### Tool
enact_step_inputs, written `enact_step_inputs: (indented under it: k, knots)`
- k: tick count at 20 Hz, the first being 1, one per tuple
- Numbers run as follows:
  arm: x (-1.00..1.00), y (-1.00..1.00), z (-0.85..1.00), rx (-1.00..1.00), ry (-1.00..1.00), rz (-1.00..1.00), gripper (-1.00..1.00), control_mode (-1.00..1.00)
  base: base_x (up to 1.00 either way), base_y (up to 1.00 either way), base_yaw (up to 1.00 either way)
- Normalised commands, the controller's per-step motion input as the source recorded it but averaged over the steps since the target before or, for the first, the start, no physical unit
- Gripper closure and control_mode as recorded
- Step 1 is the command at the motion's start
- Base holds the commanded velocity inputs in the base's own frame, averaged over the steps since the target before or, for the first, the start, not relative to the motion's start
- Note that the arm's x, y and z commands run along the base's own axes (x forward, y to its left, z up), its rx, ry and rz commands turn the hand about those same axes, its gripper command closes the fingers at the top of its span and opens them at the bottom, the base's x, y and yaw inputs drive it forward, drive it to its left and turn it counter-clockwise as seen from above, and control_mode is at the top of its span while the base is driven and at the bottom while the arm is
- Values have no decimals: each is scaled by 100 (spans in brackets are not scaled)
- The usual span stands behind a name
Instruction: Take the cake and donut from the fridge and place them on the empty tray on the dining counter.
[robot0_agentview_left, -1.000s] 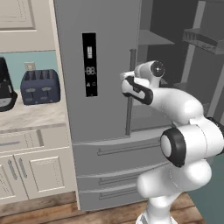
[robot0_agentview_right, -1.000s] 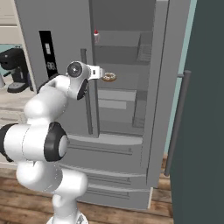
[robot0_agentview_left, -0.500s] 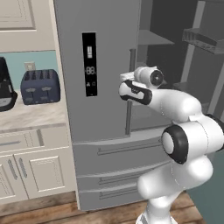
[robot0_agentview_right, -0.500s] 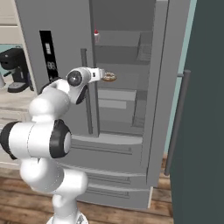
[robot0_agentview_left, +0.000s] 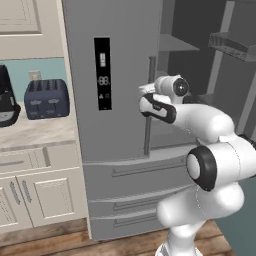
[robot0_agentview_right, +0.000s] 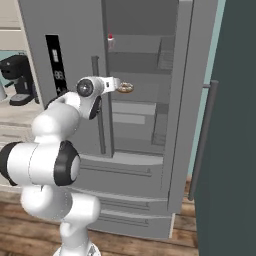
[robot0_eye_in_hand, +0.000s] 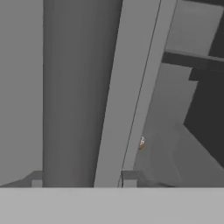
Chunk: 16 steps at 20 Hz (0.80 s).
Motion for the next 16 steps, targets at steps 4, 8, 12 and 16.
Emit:
enact_step_inputs:
  k: [4,8,12,16]
  knots:
    - [-95,51,0,0,35,-1,100,-100,0,0,0]
    - [-100,52,-8,1,5,0,100,-100,0,0,0]
    - [-100,60,-22,8,-16,0,100,-100,0,0,0]
    - [-96,62,-26,19,-22,0,100,-100,0,0,0]
